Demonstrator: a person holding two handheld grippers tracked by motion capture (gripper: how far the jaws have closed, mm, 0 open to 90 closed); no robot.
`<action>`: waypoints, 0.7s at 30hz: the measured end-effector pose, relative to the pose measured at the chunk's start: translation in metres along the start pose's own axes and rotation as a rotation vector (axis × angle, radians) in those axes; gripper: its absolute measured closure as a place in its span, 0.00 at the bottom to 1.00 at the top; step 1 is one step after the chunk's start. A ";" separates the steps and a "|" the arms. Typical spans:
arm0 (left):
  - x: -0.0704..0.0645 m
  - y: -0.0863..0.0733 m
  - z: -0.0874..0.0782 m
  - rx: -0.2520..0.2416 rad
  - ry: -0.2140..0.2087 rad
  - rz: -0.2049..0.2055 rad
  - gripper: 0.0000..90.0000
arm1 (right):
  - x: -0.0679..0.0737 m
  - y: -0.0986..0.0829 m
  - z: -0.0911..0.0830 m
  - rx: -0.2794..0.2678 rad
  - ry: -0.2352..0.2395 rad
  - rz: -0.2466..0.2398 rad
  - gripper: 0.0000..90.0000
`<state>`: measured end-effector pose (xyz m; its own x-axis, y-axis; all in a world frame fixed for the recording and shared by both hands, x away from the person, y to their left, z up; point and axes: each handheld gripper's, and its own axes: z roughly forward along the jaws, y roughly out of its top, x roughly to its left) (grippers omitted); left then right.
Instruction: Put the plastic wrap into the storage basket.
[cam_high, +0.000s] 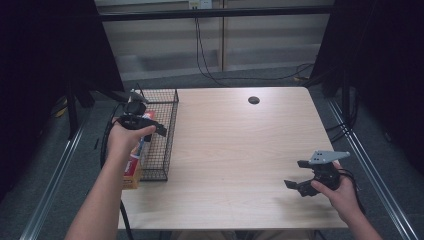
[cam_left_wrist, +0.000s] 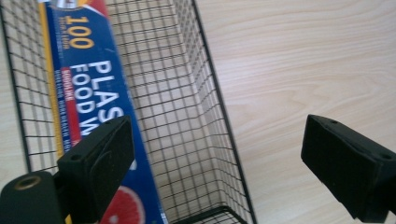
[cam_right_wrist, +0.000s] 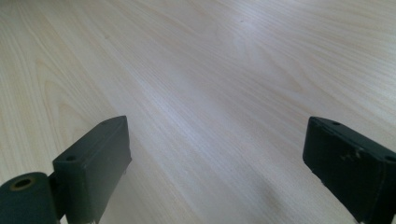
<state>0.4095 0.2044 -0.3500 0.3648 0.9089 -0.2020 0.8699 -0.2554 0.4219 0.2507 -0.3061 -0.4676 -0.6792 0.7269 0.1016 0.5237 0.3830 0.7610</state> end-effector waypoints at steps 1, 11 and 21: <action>0.000 0.000 0.000 0.000 0.000 0.000 0.11 | 0.000 0.000 0.000 0.000 0.000 0.000 0.08; -0.016 0.000 0.006 0.000 -0.037 0.041 0.11 | 0.000 0.000 0.000 -0.001 0.004 -0.003 0.08; -0.030 0.000 0.009 0.001 -0.064 0.087 0.11 | 0.001 0.000 0.000 0.000 0.007 -0.002 0.08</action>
<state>0.4013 0.1744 -0.3520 0.4590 0.8606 -0.2208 0.8347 -0.3325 0.4390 0.2505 -0.3056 -0.4672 -0.6841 0.7218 0.1045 0.5223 0.3848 0.7610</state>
